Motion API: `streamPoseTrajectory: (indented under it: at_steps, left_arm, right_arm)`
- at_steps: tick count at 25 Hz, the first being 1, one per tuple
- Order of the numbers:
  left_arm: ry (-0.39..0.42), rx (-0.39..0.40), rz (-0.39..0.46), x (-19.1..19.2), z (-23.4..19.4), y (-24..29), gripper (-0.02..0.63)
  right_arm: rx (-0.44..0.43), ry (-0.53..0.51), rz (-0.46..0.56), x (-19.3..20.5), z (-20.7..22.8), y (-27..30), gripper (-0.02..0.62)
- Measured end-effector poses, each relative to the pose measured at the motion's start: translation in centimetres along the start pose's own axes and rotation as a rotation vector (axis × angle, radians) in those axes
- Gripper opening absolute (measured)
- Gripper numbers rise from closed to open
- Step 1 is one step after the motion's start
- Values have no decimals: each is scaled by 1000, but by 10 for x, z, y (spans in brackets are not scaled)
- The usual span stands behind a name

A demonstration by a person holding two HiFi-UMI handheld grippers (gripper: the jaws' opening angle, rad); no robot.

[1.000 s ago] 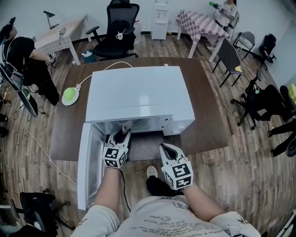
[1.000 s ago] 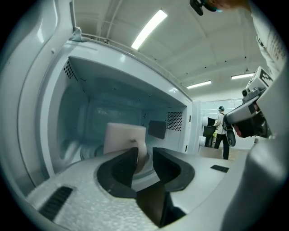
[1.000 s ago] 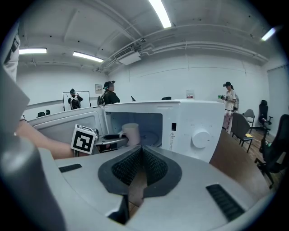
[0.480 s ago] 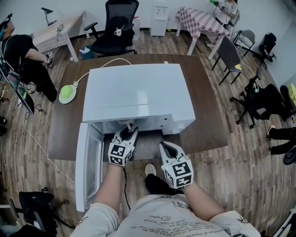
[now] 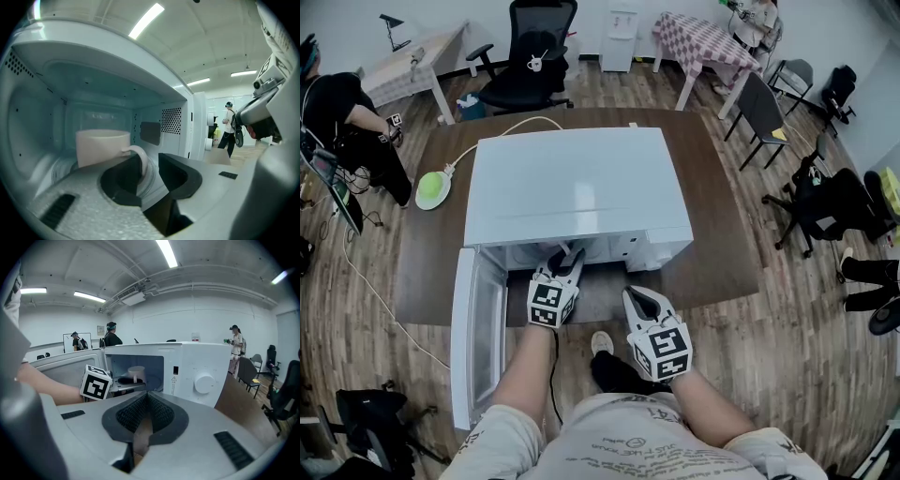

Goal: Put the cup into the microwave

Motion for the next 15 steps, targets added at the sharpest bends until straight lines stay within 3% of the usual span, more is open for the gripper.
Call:
streamPoseTrajectory:
  at_steps: [8,15]
  left_arm:
    - [122,-95,-100,-4,-3,-14,114]
    - [118,-133,-121,-4,-6,-37,114]
  right_arm:
    - [-11,1,-1,5,-2,-3,17]
    - [-30,5,16,2,-7,-3,17]
Point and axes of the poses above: the fingertips, and each gripper's own axes: y forward along the fingers, z to its right, x out of its underside, the point moved 10 cm from there along -y, backward along the fingers, and after that the axes turned 6 degrees about z, right-handed, at the moved point
